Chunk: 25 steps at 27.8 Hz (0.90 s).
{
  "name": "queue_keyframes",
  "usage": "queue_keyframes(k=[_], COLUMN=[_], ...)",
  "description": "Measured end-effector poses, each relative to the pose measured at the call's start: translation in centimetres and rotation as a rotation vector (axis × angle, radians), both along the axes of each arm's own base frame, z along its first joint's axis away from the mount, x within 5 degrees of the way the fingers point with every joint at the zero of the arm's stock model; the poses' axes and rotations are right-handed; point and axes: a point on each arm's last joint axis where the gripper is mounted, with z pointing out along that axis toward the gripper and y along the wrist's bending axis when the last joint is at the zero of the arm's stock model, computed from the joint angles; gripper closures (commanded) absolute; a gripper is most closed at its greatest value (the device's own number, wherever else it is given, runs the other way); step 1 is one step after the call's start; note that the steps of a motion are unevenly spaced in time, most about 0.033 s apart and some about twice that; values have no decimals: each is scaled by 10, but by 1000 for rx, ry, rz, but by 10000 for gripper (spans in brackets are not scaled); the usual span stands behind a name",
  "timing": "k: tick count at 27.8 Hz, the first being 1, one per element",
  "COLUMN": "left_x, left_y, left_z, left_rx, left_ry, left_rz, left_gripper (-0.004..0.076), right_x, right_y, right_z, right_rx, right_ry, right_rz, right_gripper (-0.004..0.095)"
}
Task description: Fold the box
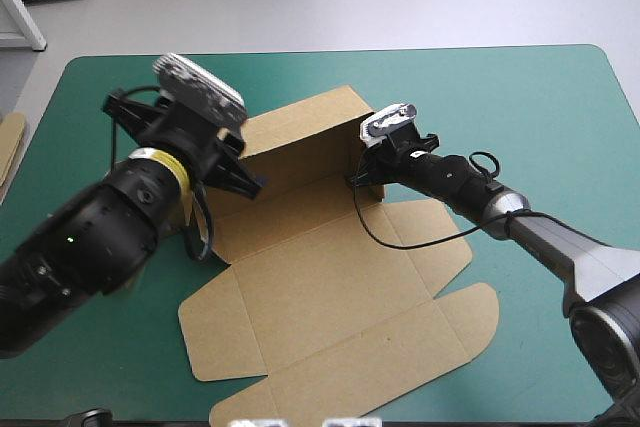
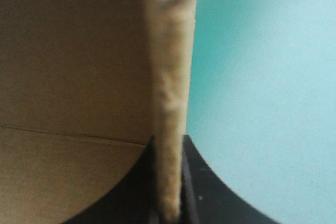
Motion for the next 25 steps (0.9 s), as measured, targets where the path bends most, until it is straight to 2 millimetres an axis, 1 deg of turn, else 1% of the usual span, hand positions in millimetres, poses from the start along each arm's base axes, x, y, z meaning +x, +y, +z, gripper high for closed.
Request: queue_keyframes(k=[2,3,4,5,6,7,11,15,17,18,21,25], left_x=[9,16,25,33,44,51,81,108,118,121,132,145], left_y=[19,33,54,69,91,103,144,182,193,196,203,209], left_z=[14,21,27,27,24,21,6,-16,-27,-30,-40,-51], left_rx=[-18,-28,-41,-56,-78,-101,-215,-329,-376,-388,-401,-378], left_ry=[-32,-49,-62,-54,-24,2,86,191,247,263,290,313], left_rz=[85,147,235,292,366,395,473,533,523,520,514,527], left_gripper=[515,548,561,577,578,579,603,682,727,732,732,732], right_x=[0,0,0,0,0,0,-2,1,1,1,0,1], right_y=[0,0,0,0,0,0,0,-6,-14,-17,-35,-60], right_z=[0,0,0,0,0,0,0,0,1,1,7,26], right_rx=[0,1,1,1,0,1,6,20,26,26,11,-58], right_ry=[1,1,2,2,3,5,21,55,86,101,171,277], right_rz=[0,0,0,0,2,3,18,14,5,2,-22,-65], right_gripper=[908,908,908,908,908,908,908,908,908,907,907,908])
